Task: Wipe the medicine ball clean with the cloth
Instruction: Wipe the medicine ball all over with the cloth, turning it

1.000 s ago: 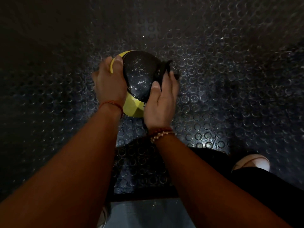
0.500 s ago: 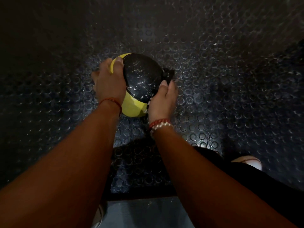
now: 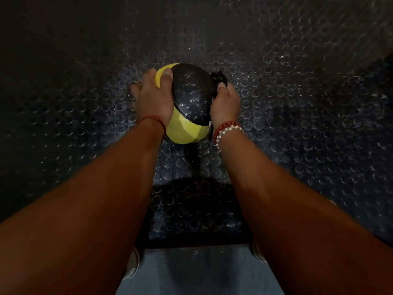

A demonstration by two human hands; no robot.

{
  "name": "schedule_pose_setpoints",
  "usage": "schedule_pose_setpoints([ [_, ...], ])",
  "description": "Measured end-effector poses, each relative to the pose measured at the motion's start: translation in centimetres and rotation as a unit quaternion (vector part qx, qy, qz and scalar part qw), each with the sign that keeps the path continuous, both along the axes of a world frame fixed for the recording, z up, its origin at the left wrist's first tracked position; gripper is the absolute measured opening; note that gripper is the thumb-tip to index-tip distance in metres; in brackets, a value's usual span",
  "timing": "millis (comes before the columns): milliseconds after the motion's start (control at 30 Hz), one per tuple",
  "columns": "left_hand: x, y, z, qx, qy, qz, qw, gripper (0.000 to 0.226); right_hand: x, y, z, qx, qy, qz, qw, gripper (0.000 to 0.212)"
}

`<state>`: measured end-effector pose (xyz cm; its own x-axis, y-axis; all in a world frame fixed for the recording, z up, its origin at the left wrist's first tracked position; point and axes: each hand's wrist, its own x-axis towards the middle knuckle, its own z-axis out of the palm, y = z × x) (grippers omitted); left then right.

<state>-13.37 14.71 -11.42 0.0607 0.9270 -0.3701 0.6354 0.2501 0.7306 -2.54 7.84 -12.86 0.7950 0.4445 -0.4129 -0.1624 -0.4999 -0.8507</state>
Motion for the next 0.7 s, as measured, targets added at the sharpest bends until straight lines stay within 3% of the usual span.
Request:
schedule_pose_setpoints([
  [167,0.3,0.1,0.7,-0.016,0.028,-0.025,0.999,0.059,-1.3,-0.4,0.8,-0.003,0.053,-0.074,0.996,0.042],
  [333,0.3,1.4,0.5,-0.034,0.018,-0.016,0.999,0.051,-8.1,-2.4,2.2,0.003,-0.065,-0.043,0.997,0.049],
  [500,0.1,2.6,0.5,-0.05,0.022,-0.033,0.998,0.055,-5.6,-1.4,2.3,0.002,-0.074,-0.01,0.997,0.046],
  [700,0.5,3.3,0.6,-0.028,0.055,-0.09,0.994,0.053,0.0,0.7,0.9,-0.003,0.038,0.001,0.999,0.037],
])
